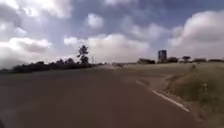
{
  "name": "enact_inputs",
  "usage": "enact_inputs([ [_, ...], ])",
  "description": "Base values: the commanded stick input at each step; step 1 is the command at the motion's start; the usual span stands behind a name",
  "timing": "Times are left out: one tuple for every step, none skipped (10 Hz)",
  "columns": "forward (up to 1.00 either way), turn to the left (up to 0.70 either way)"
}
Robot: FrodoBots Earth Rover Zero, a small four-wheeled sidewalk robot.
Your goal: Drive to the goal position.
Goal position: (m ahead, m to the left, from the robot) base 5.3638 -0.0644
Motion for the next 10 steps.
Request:
enact_inputs([
  [1.00,0.00],
  [1.00,0.00],
  [1.00,0.00],
  [1.00,0.00],
  [1.00,0.00],
  [1.00,0.00],
  [1.00,0.00],
  [1.00,0.00],
  [1.00,0.00],
  [1.00,0.00],
])
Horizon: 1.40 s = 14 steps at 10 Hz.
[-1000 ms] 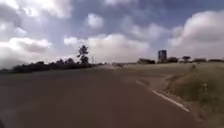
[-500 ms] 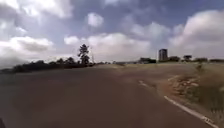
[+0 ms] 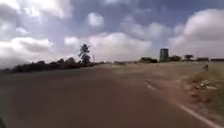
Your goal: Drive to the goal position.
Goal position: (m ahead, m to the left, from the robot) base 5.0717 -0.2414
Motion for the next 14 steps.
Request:
enact_inputs([
  [1.00,0.00],
  [1.00,0.00],
  [1.00,0.00],
  [1.00,0.00],
  [1.00,-0.13],
  [1.00,-0.25],
  [1.00,-0.33],
  [1.00,-0.38],
  [1.00,-0.17],
  [1.00,0.00],
  [1.00,0.00],
  [1.00,0.00],
  [1.00,0.00],
  [1.00,0.00],
])
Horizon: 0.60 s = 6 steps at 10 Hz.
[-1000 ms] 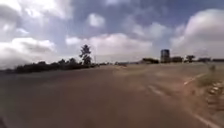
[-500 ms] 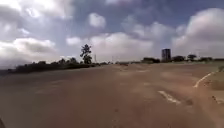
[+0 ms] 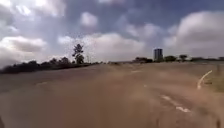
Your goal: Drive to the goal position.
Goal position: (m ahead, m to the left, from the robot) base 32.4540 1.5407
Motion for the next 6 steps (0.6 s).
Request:
enact_inputs([
  [1.00,0.00],
  [1.00,0.00],
  [1.00,0.00],
  [1.00,0.00],
  [1.00,0.00],
  [1.00,0.00],
])
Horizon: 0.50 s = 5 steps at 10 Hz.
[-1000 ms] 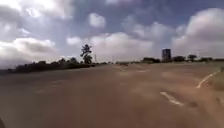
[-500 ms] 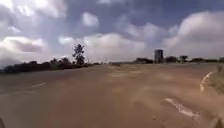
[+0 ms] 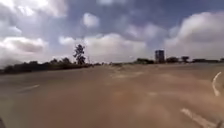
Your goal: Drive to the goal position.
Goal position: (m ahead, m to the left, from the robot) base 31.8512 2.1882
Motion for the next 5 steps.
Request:
enact_inputs([
  [1.00,0.00],
  [1.00,0.00],
  [1.00,0.00],
  [1.00,0.00],
  [1.00,0.00],
])
